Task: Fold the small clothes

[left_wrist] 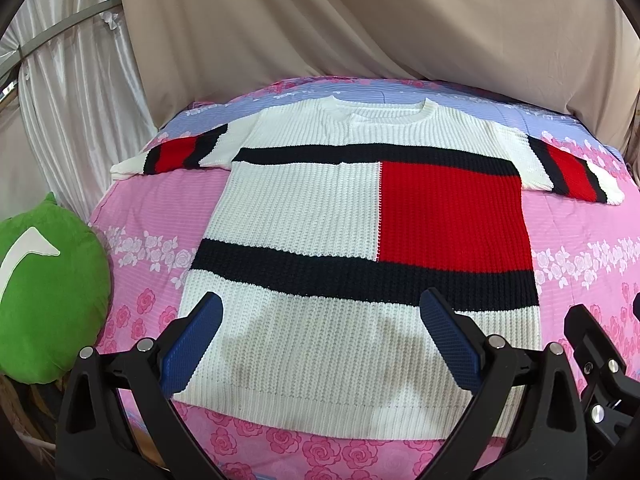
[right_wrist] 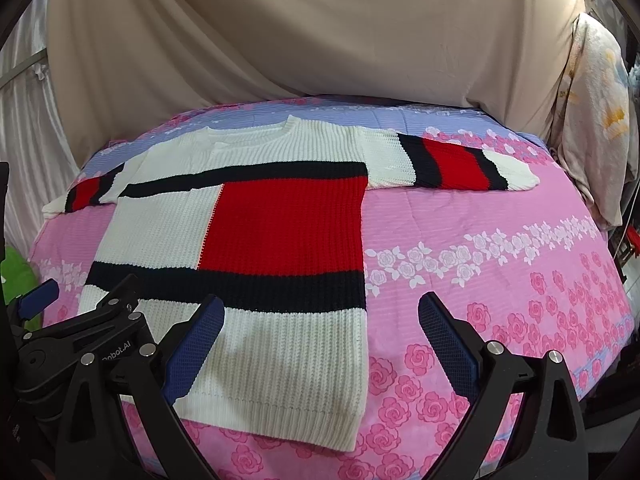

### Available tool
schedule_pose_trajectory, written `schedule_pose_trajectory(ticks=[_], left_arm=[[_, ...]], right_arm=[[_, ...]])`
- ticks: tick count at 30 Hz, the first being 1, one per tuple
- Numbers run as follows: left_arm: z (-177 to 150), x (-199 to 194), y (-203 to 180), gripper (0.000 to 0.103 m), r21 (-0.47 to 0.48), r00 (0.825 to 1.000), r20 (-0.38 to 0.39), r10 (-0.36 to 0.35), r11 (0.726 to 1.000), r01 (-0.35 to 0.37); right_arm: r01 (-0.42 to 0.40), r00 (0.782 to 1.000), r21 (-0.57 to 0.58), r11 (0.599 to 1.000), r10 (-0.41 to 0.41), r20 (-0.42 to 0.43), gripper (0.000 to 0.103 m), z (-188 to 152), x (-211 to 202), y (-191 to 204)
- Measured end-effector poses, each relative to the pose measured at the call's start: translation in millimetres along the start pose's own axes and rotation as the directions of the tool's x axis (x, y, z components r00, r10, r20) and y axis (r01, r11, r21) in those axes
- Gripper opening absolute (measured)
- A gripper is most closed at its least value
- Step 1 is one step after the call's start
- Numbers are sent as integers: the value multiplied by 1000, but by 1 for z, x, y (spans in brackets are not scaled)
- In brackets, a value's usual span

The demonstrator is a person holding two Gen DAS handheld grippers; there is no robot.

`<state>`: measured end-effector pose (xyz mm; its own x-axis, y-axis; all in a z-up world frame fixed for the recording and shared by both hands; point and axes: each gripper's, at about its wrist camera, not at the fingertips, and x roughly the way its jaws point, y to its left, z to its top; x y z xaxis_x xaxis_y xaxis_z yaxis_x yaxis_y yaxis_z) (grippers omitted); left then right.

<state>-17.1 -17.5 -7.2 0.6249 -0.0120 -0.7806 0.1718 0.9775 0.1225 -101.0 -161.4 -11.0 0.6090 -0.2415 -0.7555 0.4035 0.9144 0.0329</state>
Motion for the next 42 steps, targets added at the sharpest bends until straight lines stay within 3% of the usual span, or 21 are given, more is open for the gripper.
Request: schedule_pose_trajectory(ticks=[42], left_arm=[[-4,-2,3,97,3,1000,2,1,1000,-1]], right_arm=[[-2,1000,1,1000,2,-4,96,-3,0,0]])
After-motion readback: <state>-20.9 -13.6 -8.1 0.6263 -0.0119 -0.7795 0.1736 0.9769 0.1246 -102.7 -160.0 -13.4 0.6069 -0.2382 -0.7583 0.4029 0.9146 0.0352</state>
